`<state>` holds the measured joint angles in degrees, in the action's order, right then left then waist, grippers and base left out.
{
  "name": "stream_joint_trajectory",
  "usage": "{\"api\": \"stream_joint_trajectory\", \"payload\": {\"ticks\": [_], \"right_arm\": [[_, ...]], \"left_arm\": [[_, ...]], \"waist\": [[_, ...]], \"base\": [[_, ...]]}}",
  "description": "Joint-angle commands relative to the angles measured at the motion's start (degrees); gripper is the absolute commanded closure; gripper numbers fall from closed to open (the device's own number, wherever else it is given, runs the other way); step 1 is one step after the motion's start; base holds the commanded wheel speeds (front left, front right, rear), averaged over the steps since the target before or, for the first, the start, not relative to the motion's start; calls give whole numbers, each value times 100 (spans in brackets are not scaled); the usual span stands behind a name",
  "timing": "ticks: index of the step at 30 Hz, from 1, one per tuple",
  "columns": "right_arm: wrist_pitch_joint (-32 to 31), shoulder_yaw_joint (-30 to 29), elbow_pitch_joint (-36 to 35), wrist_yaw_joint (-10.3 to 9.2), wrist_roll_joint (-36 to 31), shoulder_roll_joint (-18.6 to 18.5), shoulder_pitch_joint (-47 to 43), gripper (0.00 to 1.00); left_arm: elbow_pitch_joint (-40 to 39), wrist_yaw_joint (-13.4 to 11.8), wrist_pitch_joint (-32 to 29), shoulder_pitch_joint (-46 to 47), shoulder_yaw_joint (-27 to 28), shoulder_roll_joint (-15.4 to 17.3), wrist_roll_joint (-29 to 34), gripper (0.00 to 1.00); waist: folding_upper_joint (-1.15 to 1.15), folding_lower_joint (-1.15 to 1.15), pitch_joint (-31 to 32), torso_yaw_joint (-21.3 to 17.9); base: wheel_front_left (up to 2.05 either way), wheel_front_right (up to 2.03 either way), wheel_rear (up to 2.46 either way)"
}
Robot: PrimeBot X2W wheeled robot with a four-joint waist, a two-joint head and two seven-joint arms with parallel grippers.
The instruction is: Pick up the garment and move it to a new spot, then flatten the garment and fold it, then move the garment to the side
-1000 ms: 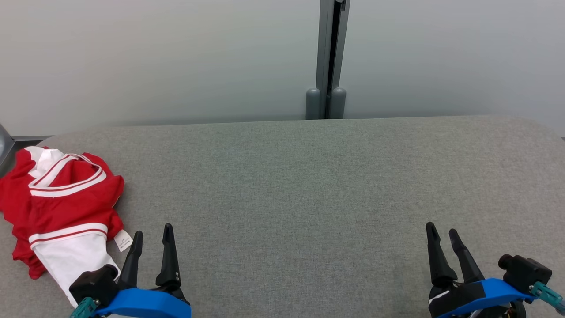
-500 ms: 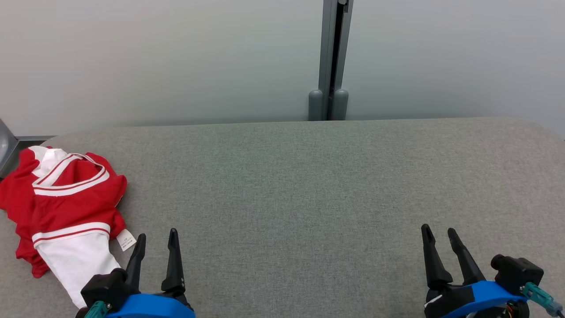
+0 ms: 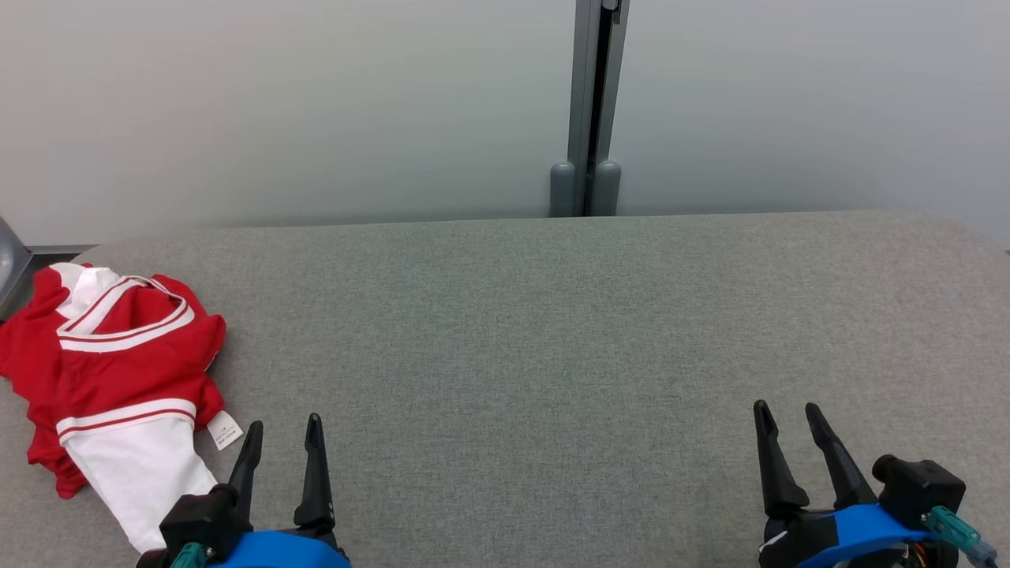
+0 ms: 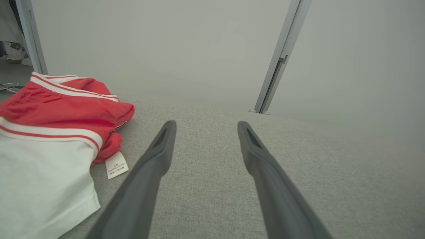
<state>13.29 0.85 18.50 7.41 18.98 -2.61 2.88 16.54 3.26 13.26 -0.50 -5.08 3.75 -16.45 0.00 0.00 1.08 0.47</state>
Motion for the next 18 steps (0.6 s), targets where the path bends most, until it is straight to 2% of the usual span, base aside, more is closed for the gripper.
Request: {"api": "stream_joint_trajectory", "payload": {"ticks": [1,18], "right_arm": [[56,-28,-30,13,-172,-42,-58,0],[202,-54,-122,9,-718,-45,-151,0]], "left_arm": [[14,-32,65,10,-19,10,119,0],[186,-59,203,-13,-68,6,466,0]], "waist": [[0,0,6,-1],[0,0,64,1]], "base": [[0,0,0],[0,0,0]]}}
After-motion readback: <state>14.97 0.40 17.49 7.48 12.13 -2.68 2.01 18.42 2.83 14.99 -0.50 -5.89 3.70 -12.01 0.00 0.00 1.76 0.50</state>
